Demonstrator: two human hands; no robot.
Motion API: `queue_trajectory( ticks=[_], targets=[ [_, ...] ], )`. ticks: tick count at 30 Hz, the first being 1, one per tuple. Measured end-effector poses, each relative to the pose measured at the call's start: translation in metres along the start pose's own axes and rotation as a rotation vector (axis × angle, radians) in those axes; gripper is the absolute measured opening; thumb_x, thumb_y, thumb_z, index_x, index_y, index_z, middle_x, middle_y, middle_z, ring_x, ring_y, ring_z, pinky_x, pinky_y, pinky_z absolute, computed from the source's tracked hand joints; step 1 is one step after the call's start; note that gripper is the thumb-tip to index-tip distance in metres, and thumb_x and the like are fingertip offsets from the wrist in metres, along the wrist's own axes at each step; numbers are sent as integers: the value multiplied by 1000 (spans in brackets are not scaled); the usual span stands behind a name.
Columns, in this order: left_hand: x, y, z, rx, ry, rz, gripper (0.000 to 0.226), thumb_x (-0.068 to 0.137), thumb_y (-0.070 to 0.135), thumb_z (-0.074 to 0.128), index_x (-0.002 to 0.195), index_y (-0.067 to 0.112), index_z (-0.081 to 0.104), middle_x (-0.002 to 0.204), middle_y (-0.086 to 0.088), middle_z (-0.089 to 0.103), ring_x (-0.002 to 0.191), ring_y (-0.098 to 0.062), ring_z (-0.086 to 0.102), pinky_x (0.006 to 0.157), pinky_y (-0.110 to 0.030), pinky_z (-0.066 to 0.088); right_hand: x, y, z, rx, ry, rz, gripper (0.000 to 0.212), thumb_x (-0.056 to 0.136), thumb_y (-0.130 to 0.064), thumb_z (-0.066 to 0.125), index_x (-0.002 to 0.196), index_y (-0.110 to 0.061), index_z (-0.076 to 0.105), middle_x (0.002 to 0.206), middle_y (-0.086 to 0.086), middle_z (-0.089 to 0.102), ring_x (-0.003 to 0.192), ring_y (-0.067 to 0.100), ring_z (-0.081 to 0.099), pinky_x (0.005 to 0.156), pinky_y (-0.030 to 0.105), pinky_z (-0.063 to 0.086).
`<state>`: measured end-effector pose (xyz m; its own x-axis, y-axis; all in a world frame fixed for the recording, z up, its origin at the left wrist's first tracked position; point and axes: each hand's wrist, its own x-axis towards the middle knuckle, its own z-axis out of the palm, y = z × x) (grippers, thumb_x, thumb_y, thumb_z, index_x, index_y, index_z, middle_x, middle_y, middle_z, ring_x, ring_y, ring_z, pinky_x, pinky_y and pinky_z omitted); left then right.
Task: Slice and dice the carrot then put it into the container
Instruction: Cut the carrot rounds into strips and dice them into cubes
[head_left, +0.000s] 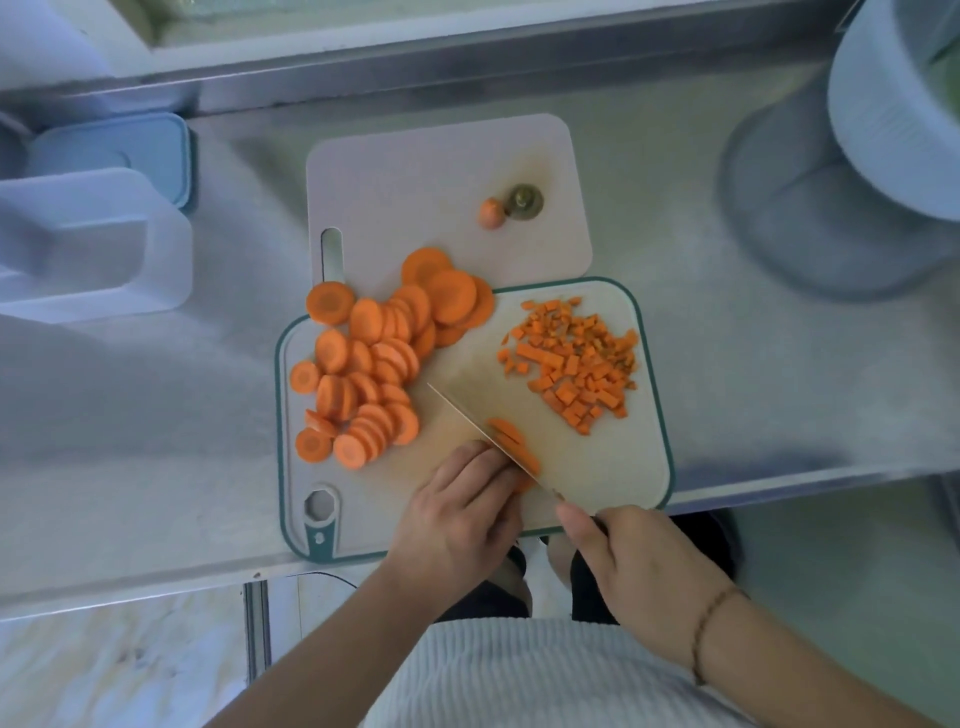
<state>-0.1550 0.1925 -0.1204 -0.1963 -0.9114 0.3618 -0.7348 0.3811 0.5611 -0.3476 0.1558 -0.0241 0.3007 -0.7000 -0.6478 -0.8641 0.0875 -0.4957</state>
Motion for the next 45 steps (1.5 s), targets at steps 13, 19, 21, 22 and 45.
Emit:
queue_trajectory(
  ticks=[13, 19, 21, 22, 45],
  targets=[
    [-2, -2, 3, -3, 55, 49, 13, 94, 7, 66, 94, 1, 77, 98, -9, 72, 92, -30, 67, 82, -37, 56, -16, 9, 2, -69, 8, 49, 75, 73, -81, 0, 61, -23, 47, 60, -4, 52, 56, 10, 50, 63, 31, 48],
    [-5, -7, -1, -7, 30, 57, 9, 94, 7, 70, 95, 1, 77, 102, -9, 72, 95, -29, 67, 84, -36, 55, -17, 14, 0, 27, 11, -23, 73, 79, -80, 9, 55, -22, 46, 51, -7, 54, 57, 8, 53, 60, 22, 41],
    [-6, -9, -3, -9, 47, 77, 16, 98, 12, 67, 94, 1, 77, 100, -9, 72, 94, -28, 66, 83, -36, 55, -30, 17, -8, 46, -30, 27, 66, 75, -75, 16, 50, -18, 39, 48, -11, 53, 53, 7, 51, 55, 23, 38],
    [-5, -8, -4, -16, 56, 85, 28, 102, 21, 61, 93, 1, 77, 99, -9, 72, 93, -27, 66, 82, -35, 55, -35, 18, -11, 39, -52, 43, 65, 74, -74, 16, 49, -18, 37, 47, -12, 52, 52, 7, 49, 55, 24, 37],
    [-11, -8, -11, -6, -7, 39, 14, 86, -6, 72, 97, 1, 75, 105, -9, 70, 102, -26, 62, 89, -30, 53, -22, 13, 2, 61, -2, -1, 70, 75, -78, 14, 50, -18, 41, 47, -2, 50, 51, 7, 50, 55, 22, 37]
  ],
)
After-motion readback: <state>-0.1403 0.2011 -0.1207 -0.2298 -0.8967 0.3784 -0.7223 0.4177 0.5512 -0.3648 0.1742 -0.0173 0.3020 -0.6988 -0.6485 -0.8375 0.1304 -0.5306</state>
